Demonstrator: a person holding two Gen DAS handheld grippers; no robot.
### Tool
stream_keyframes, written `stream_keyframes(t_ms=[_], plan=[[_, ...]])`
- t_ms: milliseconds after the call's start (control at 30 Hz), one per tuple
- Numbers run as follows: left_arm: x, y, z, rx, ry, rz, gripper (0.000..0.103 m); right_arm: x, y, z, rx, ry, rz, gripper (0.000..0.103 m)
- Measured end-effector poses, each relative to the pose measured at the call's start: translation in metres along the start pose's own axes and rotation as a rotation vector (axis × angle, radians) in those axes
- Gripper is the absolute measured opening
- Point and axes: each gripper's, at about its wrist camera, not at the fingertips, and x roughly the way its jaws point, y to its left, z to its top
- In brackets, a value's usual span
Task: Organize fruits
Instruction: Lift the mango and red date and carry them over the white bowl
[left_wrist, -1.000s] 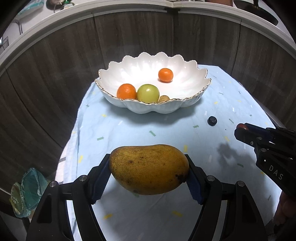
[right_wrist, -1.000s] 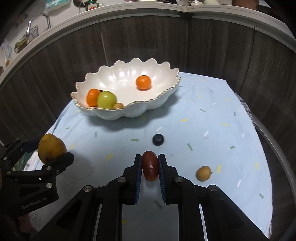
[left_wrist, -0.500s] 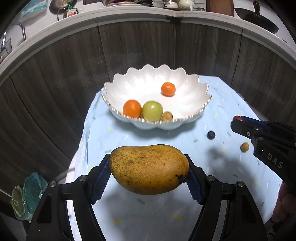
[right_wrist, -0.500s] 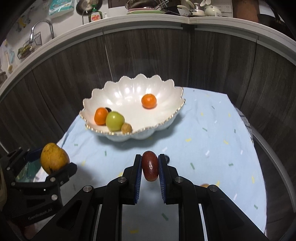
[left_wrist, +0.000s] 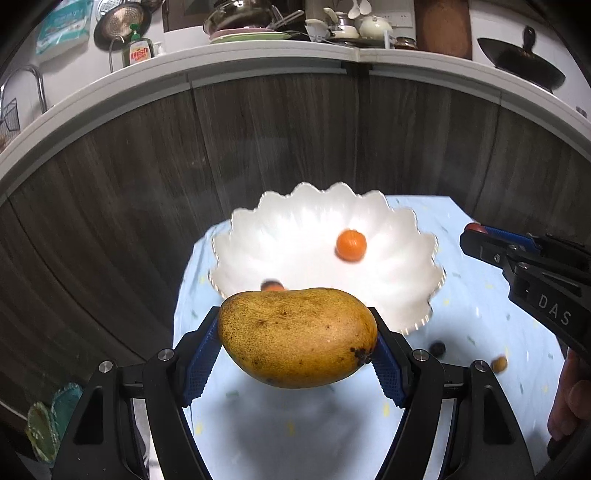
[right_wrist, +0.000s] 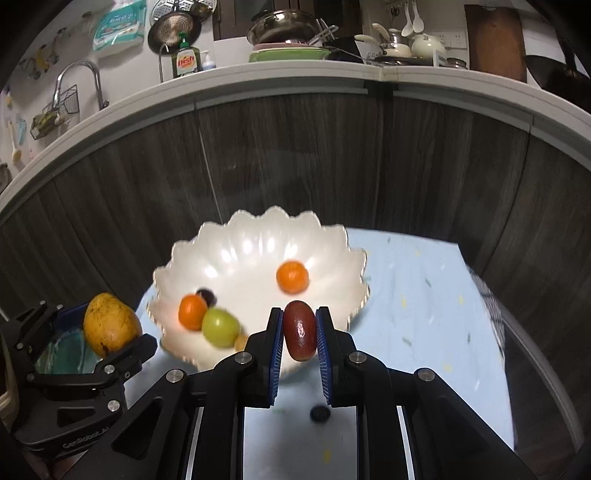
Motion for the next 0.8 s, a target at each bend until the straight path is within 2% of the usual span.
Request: stream_keyframes(t_ms=[367, 800], plan=[[0.037, 0.014, 0.038, -0.007, -0.005, 0.003, 0.074, 0.036, 0.003, 0.034, -0.006, 0.004, 0.000, 0.019], [0.085, 0.015, 0.054, 0.000, 0.045, -0.003, 0.074, 0.073, 0.006, 0.040, -0.001, 0.073, -0.003, 0.019]])
